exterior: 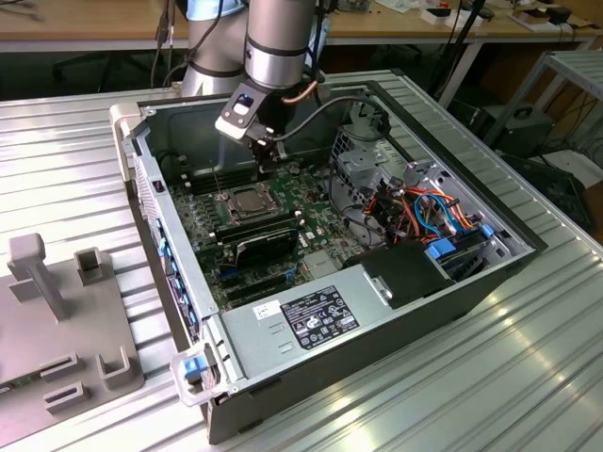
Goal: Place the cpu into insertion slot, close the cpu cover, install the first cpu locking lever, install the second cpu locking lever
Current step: 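Close the cpu cover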
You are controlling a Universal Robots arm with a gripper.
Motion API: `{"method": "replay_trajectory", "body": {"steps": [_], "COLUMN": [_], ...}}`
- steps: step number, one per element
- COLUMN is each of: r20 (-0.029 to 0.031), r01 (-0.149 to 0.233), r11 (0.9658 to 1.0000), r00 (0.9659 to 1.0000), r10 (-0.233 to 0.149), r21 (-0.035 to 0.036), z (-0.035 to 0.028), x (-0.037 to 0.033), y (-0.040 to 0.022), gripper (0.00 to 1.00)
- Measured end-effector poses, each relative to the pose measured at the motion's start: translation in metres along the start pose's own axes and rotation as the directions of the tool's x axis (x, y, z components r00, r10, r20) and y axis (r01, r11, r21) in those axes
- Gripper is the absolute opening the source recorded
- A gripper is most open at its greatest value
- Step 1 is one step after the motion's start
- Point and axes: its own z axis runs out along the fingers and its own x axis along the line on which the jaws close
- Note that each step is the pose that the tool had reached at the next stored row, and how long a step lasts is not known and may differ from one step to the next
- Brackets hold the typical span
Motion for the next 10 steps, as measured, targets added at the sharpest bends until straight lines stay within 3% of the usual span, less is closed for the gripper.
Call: {"method": "replay_trajectory", "body": {"steps": [3,10], "r20": [0.0001,0.0], "r01": [0.0,0.0], "r11": [1.0,1.0], "r00": [1.0,1.0], "r10": [0.0,0.0], "r21": [0.0001,-0.0001], "z": [0.0002,0.0006], "x": [-0.0002,-0.0076], "y": [-0.0054,-0.0109], "gripper": [0.11,0.11]}}
